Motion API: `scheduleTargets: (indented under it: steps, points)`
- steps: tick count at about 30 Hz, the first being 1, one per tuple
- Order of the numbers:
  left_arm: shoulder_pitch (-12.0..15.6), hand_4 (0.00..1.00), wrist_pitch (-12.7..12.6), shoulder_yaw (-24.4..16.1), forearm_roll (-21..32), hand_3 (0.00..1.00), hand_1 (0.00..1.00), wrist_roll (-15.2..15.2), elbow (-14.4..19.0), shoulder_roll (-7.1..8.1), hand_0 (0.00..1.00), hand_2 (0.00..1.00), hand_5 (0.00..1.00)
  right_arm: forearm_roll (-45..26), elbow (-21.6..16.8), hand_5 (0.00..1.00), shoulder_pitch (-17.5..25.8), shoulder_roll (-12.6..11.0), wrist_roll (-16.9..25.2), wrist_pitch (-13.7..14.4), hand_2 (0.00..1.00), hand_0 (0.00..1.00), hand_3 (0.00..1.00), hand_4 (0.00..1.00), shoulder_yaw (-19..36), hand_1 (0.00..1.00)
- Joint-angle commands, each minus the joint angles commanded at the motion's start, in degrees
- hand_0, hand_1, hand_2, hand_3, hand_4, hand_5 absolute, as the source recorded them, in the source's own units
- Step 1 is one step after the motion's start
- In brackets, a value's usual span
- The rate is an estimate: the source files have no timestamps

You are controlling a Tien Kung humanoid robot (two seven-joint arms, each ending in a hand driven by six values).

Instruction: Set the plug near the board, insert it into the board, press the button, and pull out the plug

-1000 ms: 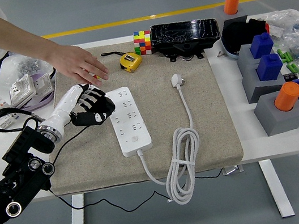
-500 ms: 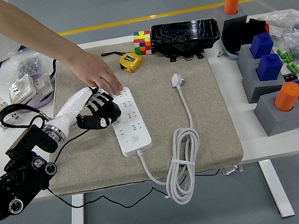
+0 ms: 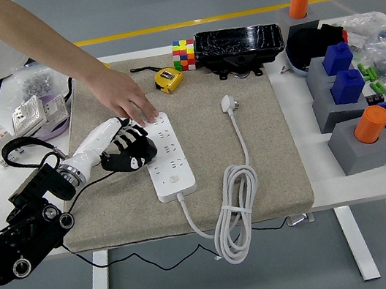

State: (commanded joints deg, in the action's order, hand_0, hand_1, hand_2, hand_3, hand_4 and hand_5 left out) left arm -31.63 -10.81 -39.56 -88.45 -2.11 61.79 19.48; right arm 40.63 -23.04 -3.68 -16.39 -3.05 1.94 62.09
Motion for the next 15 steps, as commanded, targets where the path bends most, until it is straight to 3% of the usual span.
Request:
scheduleTargets:
  steps: [15]
  points:
    - [-0.44,0.792,-1.05,0.89,-2.19,0.565,0.406,0.00,-1.22,-0.30,0.383,0.520,0.002,0.02,-0.03,0.508,0.00,-0.04,-0.04,0.00,0.662,0.658,0.557,0.911,0.17,0.664]
